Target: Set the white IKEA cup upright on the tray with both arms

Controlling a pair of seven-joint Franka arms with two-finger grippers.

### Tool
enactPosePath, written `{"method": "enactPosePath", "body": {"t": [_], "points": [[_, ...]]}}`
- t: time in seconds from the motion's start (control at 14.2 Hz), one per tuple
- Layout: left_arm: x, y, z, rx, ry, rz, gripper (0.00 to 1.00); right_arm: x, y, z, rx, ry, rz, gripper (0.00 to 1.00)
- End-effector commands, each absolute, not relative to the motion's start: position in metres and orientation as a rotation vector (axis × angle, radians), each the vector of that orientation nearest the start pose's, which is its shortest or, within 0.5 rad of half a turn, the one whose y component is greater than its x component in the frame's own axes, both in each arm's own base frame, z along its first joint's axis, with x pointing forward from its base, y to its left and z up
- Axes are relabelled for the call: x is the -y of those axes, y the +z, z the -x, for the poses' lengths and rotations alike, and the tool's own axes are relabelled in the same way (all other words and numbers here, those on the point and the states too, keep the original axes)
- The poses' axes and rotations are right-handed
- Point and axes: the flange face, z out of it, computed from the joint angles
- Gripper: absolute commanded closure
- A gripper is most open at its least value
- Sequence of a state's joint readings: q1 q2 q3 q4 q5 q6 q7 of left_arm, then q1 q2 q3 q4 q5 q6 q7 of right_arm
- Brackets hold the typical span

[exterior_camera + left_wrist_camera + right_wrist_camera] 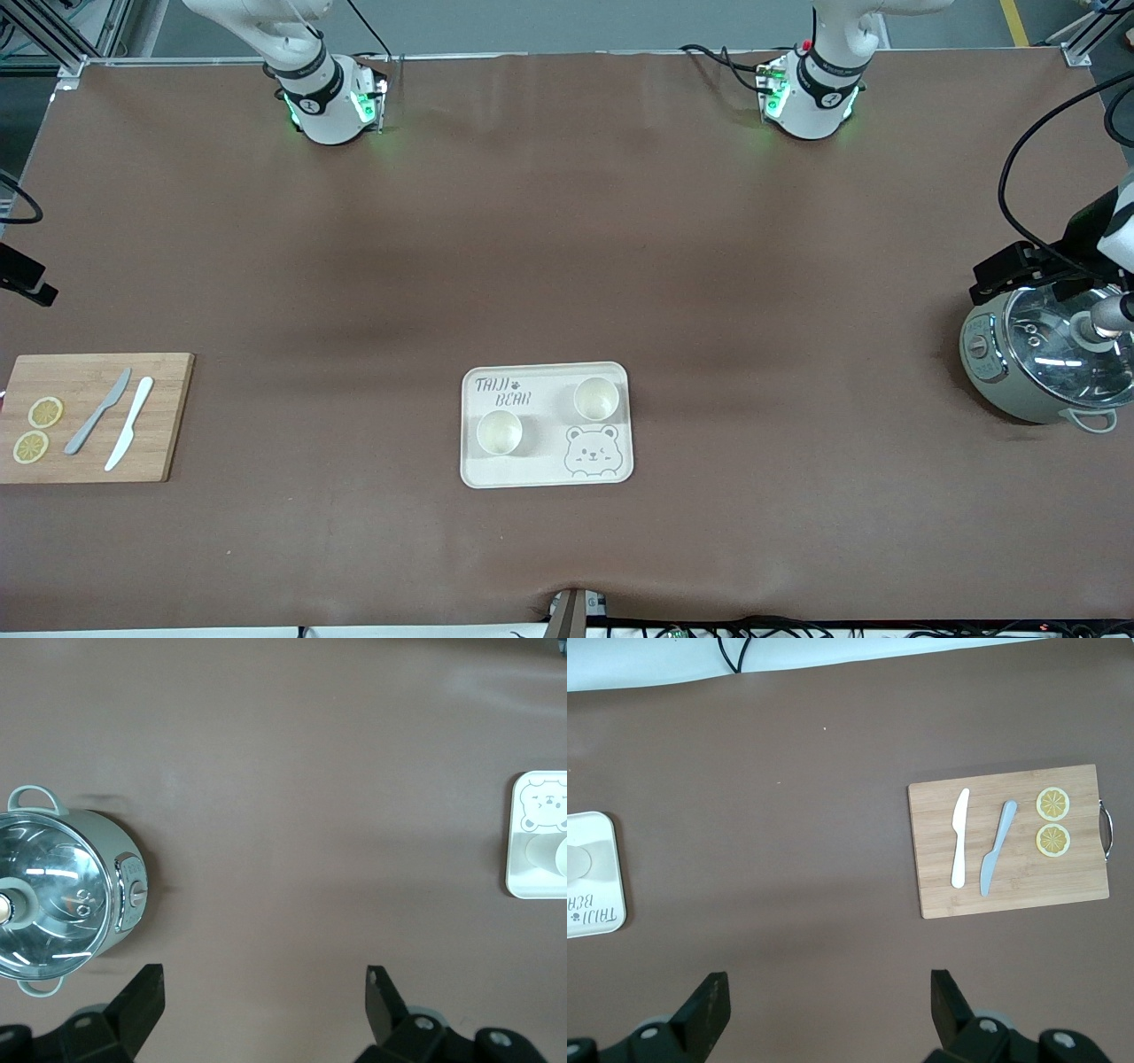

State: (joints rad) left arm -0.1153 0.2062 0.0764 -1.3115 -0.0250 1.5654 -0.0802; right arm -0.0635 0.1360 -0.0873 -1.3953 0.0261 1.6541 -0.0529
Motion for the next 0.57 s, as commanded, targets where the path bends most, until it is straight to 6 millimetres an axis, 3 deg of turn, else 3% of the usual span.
{"method": "enactPosePath", "body": {"t": [0.0,0.49], "points": [[0.0291,0.6295,-0.6136,0.069,-0.076,3.141,0.00,0.0862,0.6426,-0.6011,-0.140,-0.214,3.133,0.00],[0.0293,0.6286,-0.6140,0.069,-0.073,3.142,0.00,0.0882,0.6446,-0.6019,-0.145,-0.235,3.133,0.00]]}}
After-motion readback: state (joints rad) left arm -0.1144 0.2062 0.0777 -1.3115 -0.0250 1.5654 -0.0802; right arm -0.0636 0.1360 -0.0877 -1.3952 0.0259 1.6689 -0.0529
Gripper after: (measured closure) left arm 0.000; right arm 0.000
